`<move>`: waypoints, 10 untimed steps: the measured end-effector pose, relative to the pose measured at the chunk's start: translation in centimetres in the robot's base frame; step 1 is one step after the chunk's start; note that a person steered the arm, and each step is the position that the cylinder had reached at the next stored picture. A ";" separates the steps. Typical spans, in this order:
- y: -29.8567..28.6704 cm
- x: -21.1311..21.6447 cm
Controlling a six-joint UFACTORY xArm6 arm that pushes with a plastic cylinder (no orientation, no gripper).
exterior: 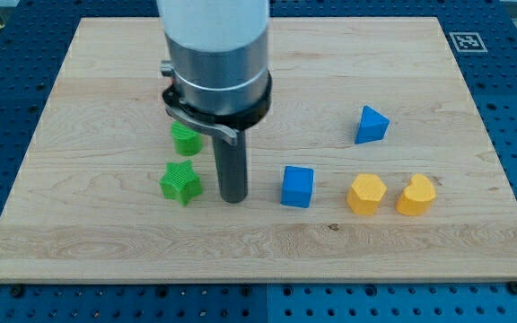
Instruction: Move the yellow heart towards the yellow hexagon
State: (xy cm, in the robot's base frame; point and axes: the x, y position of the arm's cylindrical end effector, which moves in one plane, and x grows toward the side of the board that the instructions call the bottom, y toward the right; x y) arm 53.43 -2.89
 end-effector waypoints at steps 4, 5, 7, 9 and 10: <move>6.4 -0.3; 6.9 -0.9; 7.7 -0.5; 10.7 -0.5; 14.0 -0.9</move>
